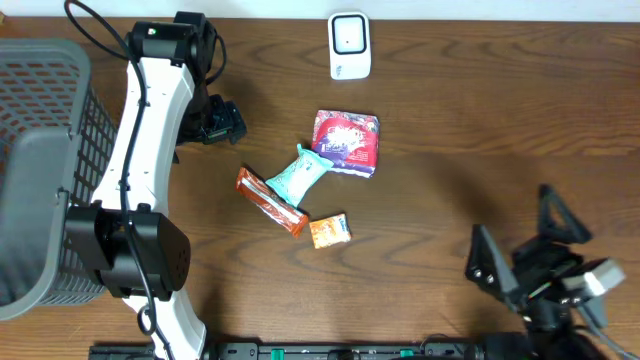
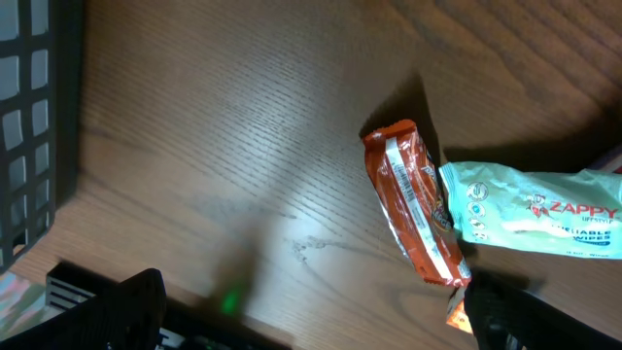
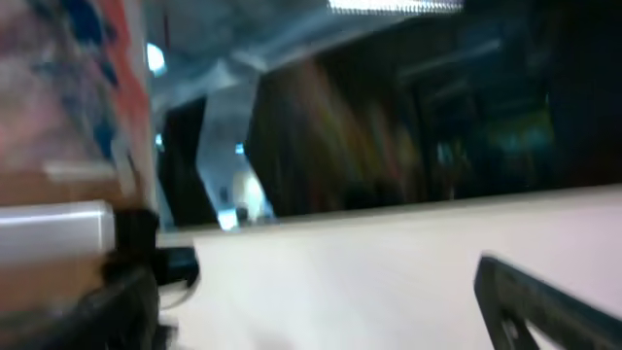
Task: Scan the item barcode
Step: 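Reach the right gripper to the purple-red pack and grasp it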
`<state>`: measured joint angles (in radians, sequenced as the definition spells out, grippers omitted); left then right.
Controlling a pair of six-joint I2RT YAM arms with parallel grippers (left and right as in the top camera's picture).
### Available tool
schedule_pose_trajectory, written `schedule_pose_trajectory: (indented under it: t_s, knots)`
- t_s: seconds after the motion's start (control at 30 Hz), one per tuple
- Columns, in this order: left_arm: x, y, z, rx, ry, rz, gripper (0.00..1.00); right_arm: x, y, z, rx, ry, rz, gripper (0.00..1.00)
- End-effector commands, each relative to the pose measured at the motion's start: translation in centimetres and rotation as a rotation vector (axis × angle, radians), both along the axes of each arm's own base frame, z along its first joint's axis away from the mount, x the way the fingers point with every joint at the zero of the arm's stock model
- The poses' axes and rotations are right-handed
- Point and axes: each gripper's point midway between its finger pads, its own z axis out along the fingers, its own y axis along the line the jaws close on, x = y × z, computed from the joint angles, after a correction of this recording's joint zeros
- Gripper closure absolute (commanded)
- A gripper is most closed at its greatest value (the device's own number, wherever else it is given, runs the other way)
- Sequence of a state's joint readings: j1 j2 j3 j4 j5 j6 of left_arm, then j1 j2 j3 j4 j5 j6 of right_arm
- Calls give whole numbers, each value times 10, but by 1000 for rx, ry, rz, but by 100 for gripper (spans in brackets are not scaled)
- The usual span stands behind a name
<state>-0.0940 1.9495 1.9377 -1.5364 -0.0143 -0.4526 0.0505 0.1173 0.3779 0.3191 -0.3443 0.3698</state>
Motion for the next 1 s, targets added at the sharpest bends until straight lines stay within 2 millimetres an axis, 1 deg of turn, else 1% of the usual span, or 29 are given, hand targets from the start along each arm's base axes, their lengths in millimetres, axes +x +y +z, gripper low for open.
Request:
schedule_pose_trajectory:
  t_s: [0.0,0.1,0.13,0.23,0.27,0.33,0.4,0.47,0.5,0.53,0.57,0.63,0.67,0.77,0.87,0.9,0.97]
  knots:
    - [-1,5,-4,23,13,18,2,22,6,33,-235,65,-91,1]
    - [-1,5,-4,23,13,19,2,60,13,25,-332,299,-50,1]
    - [-1,5,-4,23,13,19,2,78,18,16,-368,434,-5,1]
    - [-1,5,-4,23,13,19,2,108,31,-10,-397,719,121,1]
    - [-1,5,-4,23,13,19,2,114,40,-21,-396,819,206,1]
    - [-1,5,-4,23,13,19,2,122,56,-30,-376,914,341,1]
    - [-1,5,-4,23,13,18,2,131,72,-39,-316,1000,487,1]
    - [-1,5,-4,23,13,18,2,139,82,-59,-263,1094,594,1]
    - [-1,5,-4,23,13,19,2,146,88,-79,-224,1182,654,1]
    - [-1,5,-4,23,13,19,2,150,91,-86,-209,1200,694,1]
    - [-1,5,-4,23,13,19,2,160,98,-101,-171,1240,773,1]
    - [-1,5,-4,23,13,19,2,173,105,-119,-141,1278,835,1]
    - [-1,5,-4,23,13,19,2,176,108,-125,-132,1284,860,1]
    - [-1,5,-4,23,13,19,2,184,115,-147,-139,1336,864,1]
    - [-1,5,-4,23,13,18,2,189,118,-175,-192,1415,777,1]
    - [-1,5,-4,23,13,18,2,190,119,-181,-213,1432,752,1]
    - [-1,5,-4,23,13,19,2,190,122,-187,-247,1444,720,1]
